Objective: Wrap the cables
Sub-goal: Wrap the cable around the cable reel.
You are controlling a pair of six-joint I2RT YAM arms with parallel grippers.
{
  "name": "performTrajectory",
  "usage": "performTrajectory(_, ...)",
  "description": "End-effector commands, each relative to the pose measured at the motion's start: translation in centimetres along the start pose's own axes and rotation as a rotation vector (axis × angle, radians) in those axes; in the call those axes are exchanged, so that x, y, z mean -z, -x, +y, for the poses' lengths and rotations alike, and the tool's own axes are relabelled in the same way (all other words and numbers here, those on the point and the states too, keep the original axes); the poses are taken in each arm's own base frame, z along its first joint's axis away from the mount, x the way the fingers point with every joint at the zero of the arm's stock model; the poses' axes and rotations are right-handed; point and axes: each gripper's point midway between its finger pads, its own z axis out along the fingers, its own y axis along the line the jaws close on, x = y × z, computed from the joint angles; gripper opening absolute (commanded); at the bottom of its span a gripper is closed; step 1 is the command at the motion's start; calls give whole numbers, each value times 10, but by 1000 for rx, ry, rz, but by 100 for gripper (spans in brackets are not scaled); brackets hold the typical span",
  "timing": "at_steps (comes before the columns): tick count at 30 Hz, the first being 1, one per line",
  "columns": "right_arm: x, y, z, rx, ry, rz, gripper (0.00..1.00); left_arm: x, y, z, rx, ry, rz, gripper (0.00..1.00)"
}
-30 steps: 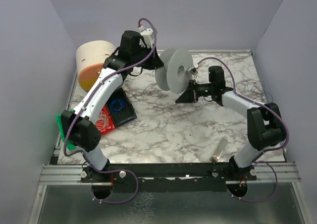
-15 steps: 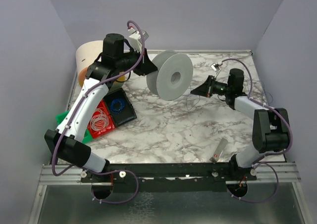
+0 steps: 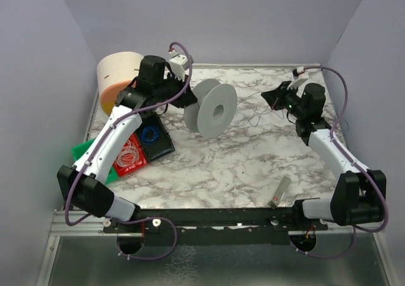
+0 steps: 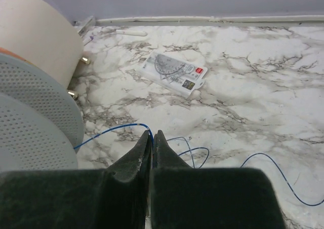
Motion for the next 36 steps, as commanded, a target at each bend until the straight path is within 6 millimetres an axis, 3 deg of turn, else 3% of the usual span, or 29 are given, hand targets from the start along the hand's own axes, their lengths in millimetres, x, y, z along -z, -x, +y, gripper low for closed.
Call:
performTrajectory(1, -7, 26, 5, 34, 12, -14, 1, 3, 7, 1, -100, 98, -41, 0)
performTrajectory(4, -10, 34, 48, -44, 240, 64, 0, 1, 4, 13, -118, 181, -36, 0)
performTrajectory(8, 2, 40, 96, -177, 524, 155, 0, -1, 3, 29, -124, 277, -43, 0)
performTrajectory(14, 27, 54, 143, -252, 790, 171, 0, -5, 7, 49, -106, 378, -63, 0)
performTrajectory(19, 22, 41, 176, -220, 885, 209, 1, -13, 10, 56, -69, 389, -71, 0)
performTrajectory(23, 7, 24, 169, -66, 890, 197, 3, -13, 17, 44, -90, 324, -77, 0)
performTrajectory(30, -30, -30, 109, 350, 725, 185, 40, -5, 23, 19, -108, 177, -91, 0)
performTrajectory(33, -34, -62, 90, 416, 714, 248, 49, 2, 30, 13, -96, 139, -110, 0)
performTrajectory(36, -40, -86, 79, 384, 711, 297, 50, 10, 35, 9, -80, 98, -129, 0)
